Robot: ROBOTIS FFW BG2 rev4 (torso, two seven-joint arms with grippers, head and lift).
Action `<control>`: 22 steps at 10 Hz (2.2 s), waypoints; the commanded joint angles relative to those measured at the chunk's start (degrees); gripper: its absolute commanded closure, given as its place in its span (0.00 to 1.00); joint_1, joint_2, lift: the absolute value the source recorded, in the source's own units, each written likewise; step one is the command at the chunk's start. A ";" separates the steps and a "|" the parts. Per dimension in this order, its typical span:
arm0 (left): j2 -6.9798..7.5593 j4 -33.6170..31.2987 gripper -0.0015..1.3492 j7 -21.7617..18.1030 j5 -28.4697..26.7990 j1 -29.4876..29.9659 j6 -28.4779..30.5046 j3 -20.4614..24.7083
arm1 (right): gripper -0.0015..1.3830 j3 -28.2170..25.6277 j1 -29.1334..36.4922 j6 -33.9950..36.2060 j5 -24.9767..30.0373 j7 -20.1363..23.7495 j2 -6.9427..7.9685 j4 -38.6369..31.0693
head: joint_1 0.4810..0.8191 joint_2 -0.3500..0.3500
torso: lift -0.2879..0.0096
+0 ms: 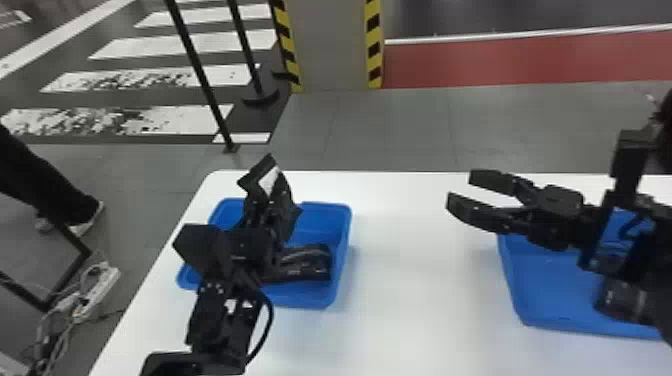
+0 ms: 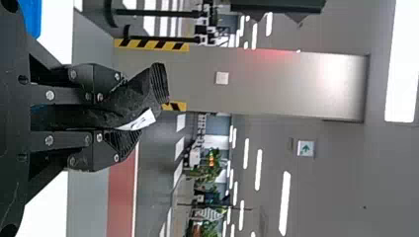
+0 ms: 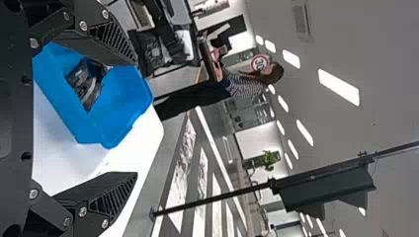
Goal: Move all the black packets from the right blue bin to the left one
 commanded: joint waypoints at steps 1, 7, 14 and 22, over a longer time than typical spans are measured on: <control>-0.15 4.24 0.33 -0.01 0.54 -1.03 -7.73 -0.29 | 0.17 -3.20 2.73 2.60 4.61 -1.64 -0.05 -4.83 | 0.63 0.77 | 0.60; -0.15 4.52 0.08 -0.01 5.46 0.79 -18.27 -2.75 | 0.18 -15.42 26.91 10.19 9.26 -20.28 0.30 -32.40 | 0.63 0.60 | 0.60; -0.15 4.52 0.07 -0.54 6.69 2.34 -18.41 -4.15 | 0.18 -20.34 22.84 17.36 9.00 -35.30 1.00 -24.24 | 0.63 0.34 | 0.60; -0.15 4.52 0.08 -1.68 8.54 2.48 -16.16 -3.98 | 0.17 -19.90 14.12 29.88 11.46 -38.91 1.09 -13.97 | 0.63 0.27 | 0.60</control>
